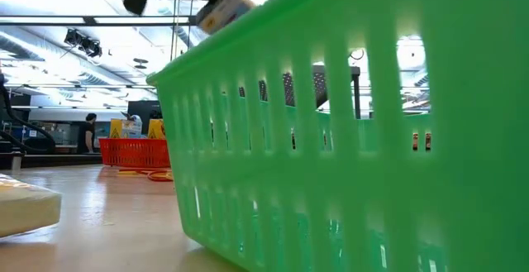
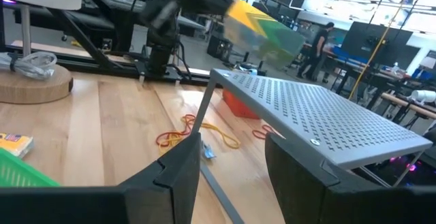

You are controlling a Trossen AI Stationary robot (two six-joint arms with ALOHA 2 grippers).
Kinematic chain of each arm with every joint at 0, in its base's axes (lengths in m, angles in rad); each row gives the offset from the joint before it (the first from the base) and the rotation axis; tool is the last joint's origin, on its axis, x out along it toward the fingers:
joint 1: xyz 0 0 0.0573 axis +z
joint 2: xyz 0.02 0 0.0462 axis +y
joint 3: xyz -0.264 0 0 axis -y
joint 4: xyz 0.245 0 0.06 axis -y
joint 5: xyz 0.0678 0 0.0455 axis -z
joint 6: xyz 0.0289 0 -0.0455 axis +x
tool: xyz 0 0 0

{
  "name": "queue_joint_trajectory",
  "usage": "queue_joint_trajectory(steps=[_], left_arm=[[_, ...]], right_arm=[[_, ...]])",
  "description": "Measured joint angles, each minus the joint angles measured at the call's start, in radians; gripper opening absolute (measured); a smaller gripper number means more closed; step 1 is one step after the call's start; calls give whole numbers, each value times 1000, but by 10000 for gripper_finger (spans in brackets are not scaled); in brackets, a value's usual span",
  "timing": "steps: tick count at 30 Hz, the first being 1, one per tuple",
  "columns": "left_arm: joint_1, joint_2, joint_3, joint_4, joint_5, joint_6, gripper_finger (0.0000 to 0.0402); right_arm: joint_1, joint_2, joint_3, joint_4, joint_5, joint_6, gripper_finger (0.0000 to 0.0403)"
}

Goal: Pick & Place Office Desk Supplies
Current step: Put the yellow crayon box into the red basket

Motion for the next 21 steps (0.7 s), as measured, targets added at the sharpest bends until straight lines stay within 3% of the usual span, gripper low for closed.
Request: queue_joint_trajectory(steps=[10, 21], left_arm=[[89, -48, 0, -214, -177, -86, 0], [233, -85, 0, -415, -137, -430, 0]], right_arm=[[0, 0, 0, -15, -1, 20, 172], [0, 0, 0, -16, -2, 20, 172]])
